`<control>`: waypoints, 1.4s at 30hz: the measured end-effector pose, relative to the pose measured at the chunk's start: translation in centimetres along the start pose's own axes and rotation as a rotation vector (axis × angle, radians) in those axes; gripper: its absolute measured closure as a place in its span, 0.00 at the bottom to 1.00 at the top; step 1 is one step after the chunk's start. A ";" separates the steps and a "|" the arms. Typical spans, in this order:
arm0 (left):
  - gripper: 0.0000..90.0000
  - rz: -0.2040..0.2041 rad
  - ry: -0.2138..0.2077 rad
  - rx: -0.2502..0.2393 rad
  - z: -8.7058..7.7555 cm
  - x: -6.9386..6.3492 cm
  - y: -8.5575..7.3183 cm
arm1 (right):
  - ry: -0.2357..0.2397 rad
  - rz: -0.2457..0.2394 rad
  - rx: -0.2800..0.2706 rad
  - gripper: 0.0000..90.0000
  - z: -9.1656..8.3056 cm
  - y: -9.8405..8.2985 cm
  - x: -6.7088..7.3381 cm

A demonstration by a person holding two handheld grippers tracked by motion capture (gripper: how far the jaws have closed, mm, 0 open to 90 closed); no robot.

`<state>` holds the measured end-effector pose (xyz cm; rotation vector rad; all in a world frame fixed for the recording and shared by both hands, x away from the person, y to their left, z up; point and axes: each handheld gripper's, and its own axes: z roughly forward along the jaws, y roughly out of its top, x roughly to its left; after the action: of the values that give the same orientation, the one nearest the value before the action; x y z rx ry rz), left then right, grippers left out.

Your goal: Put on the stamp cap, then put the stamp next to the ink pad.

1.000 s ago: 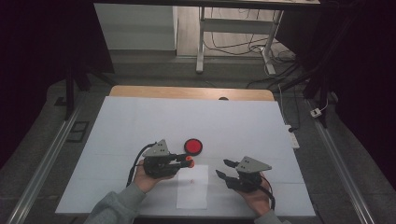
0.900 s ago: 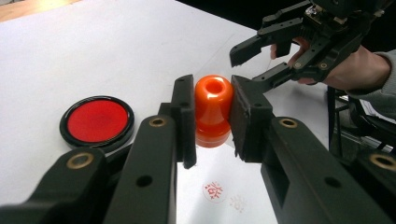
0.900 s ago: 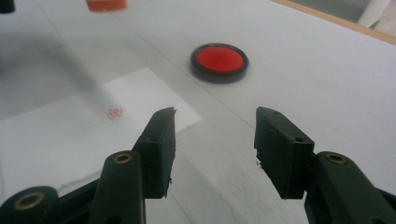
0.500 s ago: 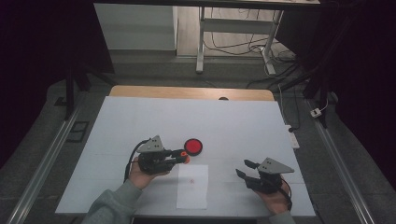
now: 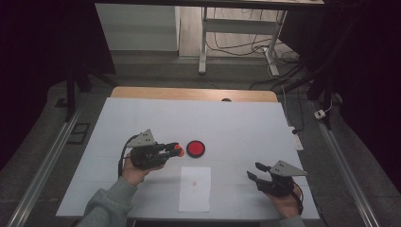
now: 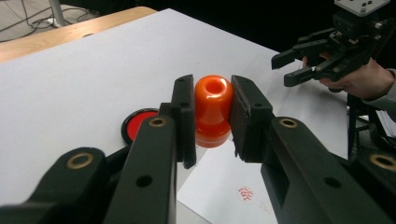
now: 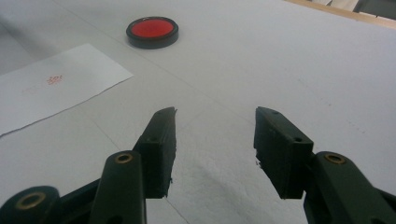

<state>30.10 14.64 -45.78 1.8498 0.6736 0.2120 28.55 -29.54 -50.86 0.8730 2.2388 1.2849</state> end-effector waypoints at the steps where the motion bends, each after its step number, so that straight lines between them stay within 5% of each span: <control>1: 0.80 -0.001 0.003 0.001 -0.1 0.1 0.0 | 0.001 -0.001 0.003 0.54 0.0 0.0 0.0; 22: 0.80 -0.014 0.085 0.025 0.8 1.7 0.8 | -0.003 0.003 0.006 0.54 0.1 -0.1 -0.2; 42: 0.80 -0.058 0.177 0.158 4.7 4.7 -1.8 | -0.001 -0.001 0.011 0.53 0.3 0.0 -0.1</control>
<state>35.41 13.82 -50.05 1.9741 0.8871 0.2942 28.76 -29.46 -51.02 0.8761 2.2477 1.2724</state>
